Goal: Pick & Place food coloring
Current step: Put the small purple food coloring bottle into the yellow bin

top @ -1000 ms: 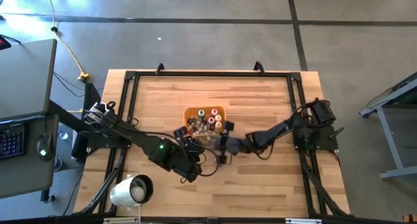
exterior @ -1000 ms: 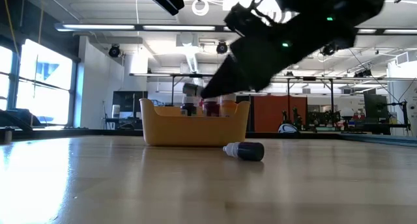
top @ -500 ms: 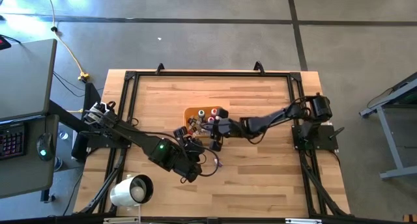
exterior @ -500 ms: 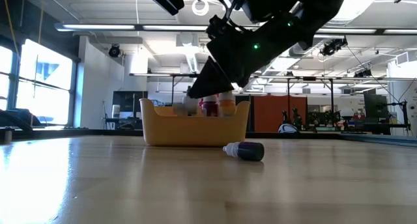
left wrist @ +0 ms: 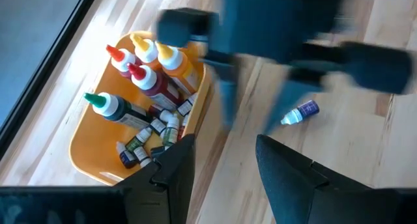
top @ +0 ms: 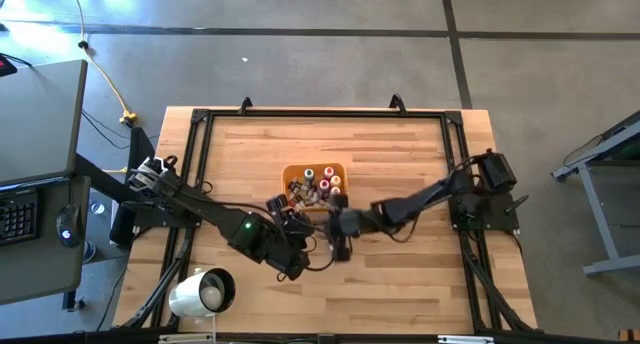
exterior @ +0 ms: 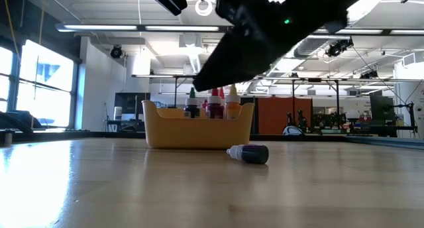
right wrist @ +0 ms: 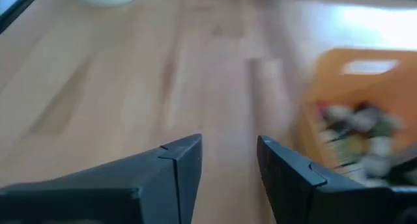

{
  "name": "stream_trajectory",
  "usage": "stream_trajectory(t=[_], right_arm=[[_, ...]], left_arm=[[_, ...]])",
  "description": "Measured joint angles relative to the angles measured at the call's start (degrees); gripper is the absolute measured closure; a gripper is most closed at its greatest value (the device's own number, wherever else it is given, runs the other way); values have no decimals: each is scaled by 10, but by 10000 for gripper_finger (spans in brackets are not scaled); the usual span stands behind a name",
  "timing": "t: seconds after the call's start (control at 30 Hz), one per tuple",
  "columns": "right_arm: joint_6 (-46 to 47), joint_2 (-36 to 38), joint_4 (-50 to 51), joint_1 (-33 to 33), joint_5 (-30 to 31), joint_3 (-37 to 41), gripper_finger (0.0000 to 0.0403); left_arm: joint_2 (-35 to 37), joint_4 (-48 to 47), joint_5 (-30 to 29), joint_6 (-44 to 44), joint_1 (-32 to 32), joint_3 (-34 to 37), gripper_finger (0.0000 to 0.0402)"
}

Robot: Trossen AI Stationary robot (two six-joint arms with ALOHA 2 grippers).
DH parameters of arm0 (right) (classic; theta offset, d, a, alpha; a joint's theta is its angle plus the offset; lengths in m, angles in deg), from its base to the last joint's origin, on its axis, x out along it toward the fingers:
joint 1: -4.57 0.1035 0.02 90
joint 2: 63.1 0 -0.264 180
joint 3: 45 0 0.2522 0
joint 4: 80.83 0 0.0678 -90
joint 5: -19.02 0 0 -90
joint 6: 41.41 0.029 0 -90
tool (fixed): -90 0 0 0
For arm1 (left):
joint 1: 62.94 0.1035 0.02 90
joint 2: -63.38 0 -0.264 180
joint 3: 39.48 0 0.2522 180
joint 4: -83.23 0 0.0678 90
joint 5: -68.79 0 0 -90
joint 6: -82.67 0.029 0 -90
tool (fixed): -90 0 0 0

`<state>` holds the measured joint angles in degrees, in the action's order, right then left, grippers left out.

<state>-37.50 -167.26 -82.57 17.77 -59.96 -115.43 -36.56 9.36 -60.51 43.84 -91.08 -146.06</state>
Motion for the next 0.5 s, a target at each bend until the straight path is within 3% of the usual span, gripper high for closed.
stream_trajectory(t=[0.13, 0.27, 0.4, 0.5], right_arm=[[32, 0, 90, 61, 34, -19, 261], [144, 0, 183, 110, 76, -28, 261], [247, 0, 238, 131, 91, -28, 261], [274, -6, 243, 137, 142, -28, 261]], left_arm=[[0, 1, 0, 0, 0, 0, 243], [0, 3, 0, 0, 0, 0, 243], [0, 6, -1, 0, 0, 0, 243], [0, 6, -1, 0, 0, 0, 243]])
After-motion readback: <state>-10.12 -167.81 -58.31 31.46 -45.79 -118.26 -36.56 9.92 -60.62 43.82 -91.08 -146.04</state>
